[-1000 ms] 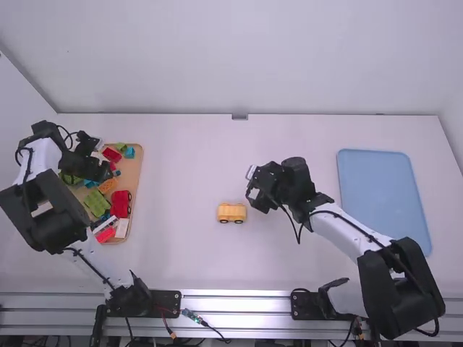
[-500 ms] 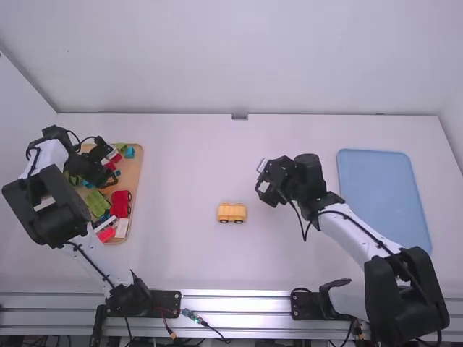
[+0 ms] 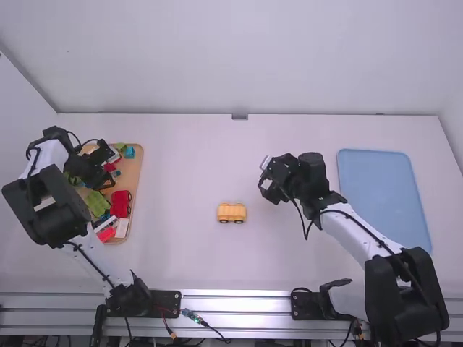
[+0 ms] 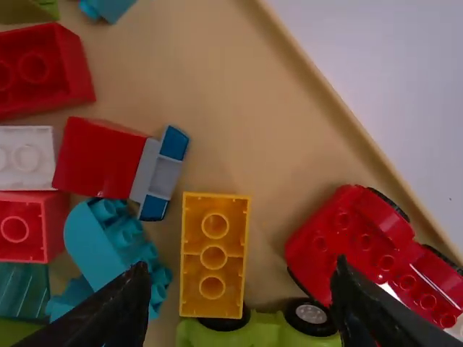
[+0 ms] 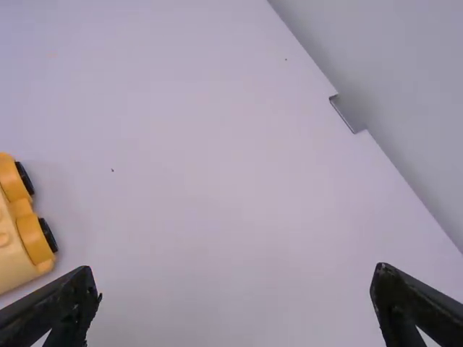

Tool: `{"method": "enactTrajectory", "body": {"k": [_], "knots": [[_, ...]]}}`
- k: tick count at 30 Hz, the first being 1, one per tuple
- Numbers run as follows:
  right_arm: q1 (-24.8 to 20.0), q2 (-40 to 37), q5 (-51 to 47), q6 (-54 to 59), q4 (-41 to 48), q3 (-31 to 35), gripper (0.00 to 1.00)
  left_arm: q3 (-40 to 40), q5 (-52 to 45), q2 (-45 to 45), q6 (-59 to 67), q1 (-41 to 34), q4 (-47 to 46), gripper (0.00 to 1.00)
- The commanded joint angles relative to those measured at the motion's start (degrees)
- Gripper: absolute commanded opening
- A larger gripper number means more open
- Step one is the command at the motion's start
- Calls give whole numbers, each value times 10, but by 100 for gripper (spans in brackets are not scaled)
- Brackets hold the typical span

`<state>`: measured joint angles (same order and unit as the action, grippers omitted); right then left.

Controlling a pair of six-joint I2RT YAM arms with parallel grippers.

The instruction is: Assemble lego blocks to make yellow taxi

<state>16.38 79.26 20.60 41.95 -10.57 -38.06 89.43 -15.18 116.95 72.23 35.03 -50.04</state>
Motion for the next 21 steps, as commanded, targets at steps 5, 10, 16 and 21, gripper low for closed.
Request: {"method": "enactTrajectory", "body": {"k": [5, 10, 16, 21], "knots": [[-2, -10, 1, -2, -14, -7, 99, -53, 43, 3, 7, 5, 61, 63], [-6, -10, 0, -16, -17, -7, 99, -74, 43, 3, 18, 7, 77, 58], [-6, -10, 1, -36, -26, -7, 99, -80, 28, 3, 22, 33, 108, 56], [-6, -10, 6, -37, -25, -7, 99, -81, -10, 3, 54, 52, 106, 57]]}}
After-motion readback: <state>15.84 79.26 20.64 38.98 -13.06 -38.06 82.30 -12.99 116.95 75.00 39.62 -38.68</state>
